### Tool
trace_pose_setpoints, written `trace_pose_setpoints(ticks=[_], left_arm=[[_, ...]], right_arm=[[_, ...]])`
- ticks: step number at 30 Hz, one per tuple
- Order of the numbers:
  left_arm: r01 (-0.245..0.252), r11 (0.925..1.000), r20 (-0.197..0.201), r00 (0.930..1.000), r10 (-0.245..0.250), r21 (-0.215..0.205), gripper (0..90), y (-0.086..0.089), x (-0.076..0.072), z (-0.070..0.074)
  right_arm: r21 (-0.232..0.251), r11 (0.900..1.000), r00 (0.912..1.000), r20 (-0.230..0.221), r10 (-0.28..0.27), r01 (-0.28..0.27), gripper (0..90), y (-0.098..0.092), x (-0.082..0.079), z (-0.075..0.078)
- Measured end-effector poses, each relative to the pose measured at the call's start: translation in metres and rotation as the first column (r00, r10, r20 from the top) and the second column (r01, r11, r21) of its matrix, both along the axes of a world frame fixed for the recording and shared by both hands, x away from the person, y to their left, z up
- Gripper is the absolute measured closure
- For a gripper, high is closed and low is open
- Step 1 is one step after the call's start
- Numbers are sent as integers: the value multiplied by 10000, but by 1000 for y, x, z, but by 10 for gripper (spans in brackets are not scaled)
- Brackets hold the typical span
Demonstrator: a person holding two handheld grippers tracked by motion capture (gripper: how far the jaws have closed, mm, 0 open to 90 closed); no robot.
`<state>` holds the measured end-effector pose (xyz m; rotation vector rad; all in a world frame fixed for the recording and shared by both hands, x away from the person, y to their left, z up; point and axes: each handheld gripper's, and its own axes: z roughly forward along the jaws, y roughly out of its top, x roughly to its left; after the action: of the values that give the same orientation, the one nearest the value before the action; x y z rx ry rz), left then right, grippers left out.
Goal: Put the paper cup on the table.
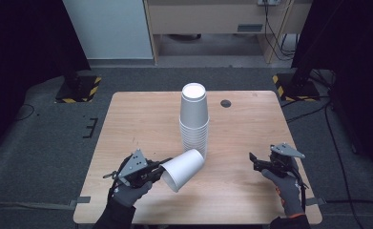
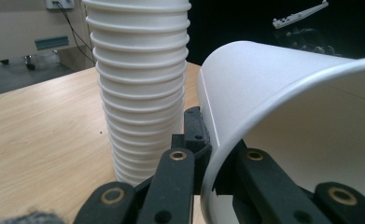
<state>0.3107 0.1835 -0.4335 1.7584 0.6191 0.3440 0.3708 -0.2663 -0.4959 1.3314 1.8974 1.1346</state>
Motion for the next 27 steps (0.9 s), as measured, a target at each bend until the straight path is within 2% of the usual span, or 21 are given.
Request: trace_pose_setpoints(ticks=[3, 8, 13, 19, 22, 27], left_arm=[[-21, 10000, -186, 9998, 23, 90, 870, 4, 1, -1], [-61, 9997, -313, 9995, 68, 227, 871, 10, 1, -2], [-163, 9981, -431, 9989, 189, 602, 870, 18, 3, -1], [-182, 9967, -536, 9983, 225, 789, 871, 22, 5, -1], [-249, 9949, -654, 9974, 314, 977, 871, 28, 5, -1], [-402, 9899, -928, 9943, 531, 1362, 871, 39, 4, 0]], right_arm=[[-17, 10000, 9999, -133, -44, 44, 94, -2, 0, -3], [-316, 9993, 9994, -295, -195, 186, 97, -6, 1, -8], [-470, 9987, 9991, -366, -219, 201, 96, -9, 2, -10], [-407, 9987, 9988, -344, -336, 322, 95, -11, 1, -11], [-431, 9986, 9989, -343, -321, 306, 94, -11, 2, -12], [-468, 9987, 9980, -593, -234, 207, 94, -11, 2, -16]])
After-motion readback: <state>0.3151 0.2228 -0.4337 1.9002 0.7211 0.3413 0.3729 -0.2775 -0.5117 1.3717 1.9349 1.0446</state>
